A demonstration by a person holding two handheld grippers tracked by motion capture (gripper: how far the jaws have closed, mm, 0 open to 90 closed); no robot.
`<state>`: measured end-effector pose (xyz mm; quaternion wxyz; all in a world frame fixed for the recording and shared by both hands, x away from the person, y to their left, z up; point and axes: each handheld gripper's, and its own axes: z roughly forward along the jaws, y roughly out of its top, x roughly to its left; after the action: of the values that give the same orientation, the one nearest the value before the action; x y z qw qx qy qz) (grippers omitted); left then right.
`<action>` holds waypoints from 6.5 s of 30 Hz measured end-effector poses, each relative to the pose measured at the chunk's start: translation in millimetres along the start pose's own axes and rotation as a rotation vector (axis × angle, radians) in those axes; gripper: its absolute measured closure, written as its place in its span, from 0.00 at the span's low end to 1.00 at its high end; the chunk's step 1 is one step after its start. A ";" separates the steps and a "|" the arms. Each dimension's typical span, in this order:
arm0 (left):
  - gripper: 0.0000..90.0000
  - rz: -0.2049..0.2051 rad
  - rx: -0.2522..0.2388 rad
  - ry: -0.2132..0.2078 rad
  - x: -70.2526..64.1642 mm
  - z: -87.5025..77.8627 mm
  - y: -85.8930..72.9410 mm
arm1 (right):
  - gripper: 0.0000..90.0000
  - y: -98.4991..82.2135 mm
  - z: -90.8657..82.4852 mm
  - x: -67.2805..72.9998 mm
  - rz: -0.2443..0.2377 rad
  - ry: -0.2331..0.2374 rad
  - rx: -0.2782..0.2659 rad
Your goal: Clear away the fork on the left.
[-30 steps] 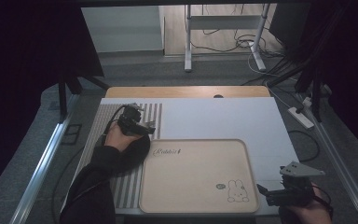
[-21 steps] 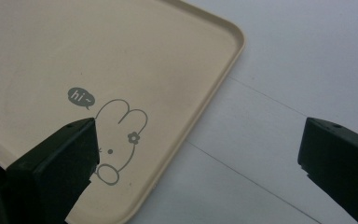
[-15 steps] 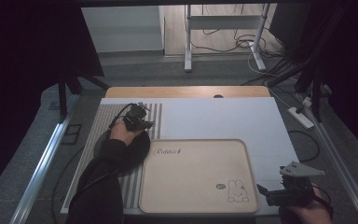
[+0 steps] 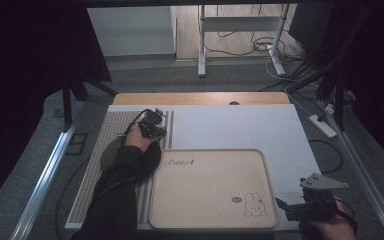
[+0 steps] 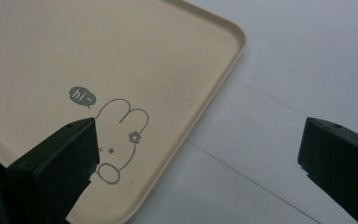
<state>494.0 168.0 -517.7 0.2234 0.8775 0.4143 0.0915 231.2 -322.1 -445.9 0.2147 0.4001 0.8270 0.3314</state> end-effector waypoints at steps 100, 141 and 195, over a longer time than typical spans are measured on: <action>0.96 0.117 0.098 0.047 57.2 -62.5 -38.0 | 0.00 0.4 1.5 3.5 -0.045 0.011 0.021; 0.96 -0.008 0.003 -0.124 -57.6 -104.1 -97.3 | 0.00 -0.2 -0.8 6.8 -0.079 0.005 0.006; 0.95 0.011 0.129 -0.147 -175.0 -52.2 -77.2 | 0.00 -0.3 -0.3 8.8 -0.097 0.011 0.019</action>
<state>311.0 93.1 -503.4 0.1959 0.8967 0.3969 0.0014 225.6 -315.3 -446.8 0.2220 0.3598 0.8498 0.3148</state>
